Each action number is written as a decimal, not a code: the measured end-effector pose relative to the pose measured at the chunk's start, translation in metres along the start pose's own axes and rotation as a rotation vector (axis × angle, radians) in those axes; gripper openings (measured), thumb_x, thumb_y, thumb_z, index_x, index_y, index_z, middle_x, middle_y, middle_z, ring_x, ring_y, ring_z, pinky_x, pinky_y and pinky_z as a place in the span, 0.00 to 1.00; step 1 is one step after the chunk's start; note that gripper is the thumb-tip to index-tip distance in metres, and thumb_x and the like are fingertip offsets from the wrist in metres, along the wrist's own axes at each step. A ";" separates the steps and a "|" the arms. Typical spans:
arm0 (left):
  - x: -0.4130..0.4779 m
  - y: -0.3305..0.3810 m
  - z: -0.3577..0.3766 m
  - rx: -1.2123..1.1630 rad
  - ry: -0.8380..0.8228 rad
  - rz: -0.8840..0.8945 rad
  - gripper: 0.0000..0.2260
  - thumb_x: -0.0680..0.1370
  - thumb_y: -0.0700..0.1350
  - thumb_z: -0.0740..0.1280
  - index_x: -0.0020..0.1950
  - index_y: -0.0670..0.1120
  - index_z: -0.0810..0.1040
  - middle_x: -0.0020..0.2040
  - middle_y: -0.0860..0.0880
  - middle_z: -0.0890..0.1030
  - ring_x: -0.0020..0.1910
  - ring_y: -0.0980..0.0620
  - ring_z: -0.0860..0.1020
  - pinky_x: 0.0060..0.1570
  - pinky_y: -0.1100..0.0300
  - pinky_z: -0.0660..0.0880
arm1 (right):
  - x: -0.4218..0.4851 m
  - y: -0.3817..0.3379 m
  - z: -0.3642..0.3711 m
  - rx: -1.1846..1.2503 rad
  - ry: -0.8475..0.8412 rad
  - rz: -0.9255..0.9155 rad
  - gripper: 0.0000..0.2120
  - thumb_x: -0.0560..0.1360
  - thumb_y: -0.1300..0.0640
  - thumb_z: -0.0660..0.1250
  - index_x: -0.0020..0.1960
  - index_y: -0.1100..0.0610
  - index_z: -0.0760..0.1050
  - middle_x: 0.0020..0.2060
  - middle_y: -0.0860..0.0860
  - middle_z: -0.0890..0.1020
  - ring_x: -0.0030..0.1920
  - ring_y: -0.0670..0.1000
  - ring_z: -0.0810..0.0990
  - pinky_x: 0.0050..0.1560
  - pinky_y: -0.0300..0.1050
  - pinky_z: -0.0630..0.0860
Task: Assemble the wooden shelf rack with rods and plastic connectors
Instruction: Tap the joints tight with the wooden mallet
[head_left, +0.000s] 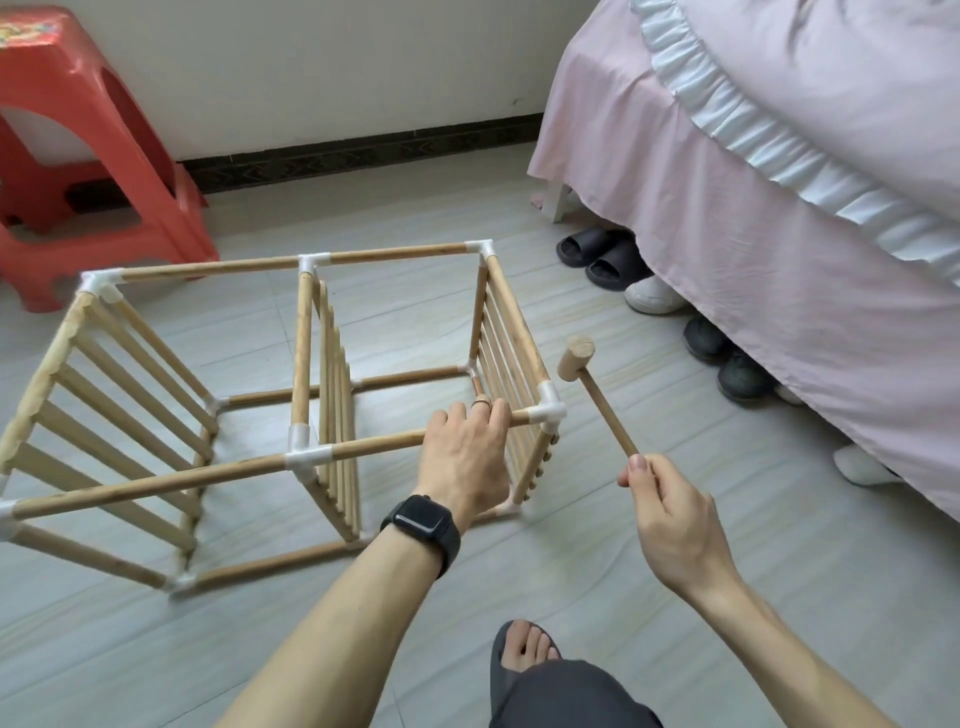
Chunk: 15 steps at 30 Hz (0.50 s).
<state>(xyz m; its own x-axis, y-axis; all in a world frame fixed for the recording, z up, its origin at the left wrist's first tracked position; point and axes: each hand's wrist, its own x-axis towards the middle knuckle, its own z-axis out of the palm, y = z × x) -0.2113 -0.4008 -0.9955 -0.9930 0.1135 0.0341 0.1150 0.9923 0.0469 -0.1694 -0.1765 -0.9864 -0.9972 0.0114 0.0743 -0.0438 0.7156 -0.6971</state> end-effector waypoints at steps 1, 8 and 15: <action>0.001 0.002 -0.001 0.008 -0.012 -0.034 0.14 0.75 0.43 0.62 0.60 0.49 0.65 0.54 0.48 0.75 0.44 0.47 0.67 0.45 0.54 0.63 | -0.001 -0.001 -0.004 -0.020 -0.015 -0.013 0.18 0.84 0.44 0.53 0.41 0.48 0.73 0.27 0.42 0.77 0.32 0.44 0.77 0.33 0.35 0.70; -0.002 0.009 -0.003 0.040 -0.036 -0.071 0.22 0.73 0.43 0.66 0.64 0.48 0.63 0.60 0.47 0.72 0.53 0.45 0.71 0.51 0.52 0.67 | -0.010 -0.008 -0.012 -0.116 0.038 -0.109 0.19 0.84 0.44 0.47 0.42 0.49 0.70 0.25 0.45 0.76 0.28 0.48 0.75 0.33 0.38 0.70; -0.001 0.013 -0.004 0.063 -0.068 -0.095 0.23 0.74 0.43 0.67 0.65 0.48 0.62 0.62 0.46 0.71 0.55 0.45 0.71 0.53 0.50 0.68 | -0.012 -0.011 -0.016 -0.129 0.041 -0.147 0.22 0.83 0.40 0.46 0.41 0.50 0.71 0.27 0.43 0.77 0.30 0.47 0.76 0.33 0.37 0.68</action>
<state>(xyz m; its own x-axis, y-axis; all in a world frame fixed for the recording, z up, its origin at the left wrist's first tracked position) -0.2089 -0.3884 -0.9905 -0.9992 0.0202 -0.0357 0.0208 0.9997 -0.0160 -0.1562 -0.1731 -0.9682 -0.9772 -0.0727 0.1994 -0.1774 0.7955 -0.5794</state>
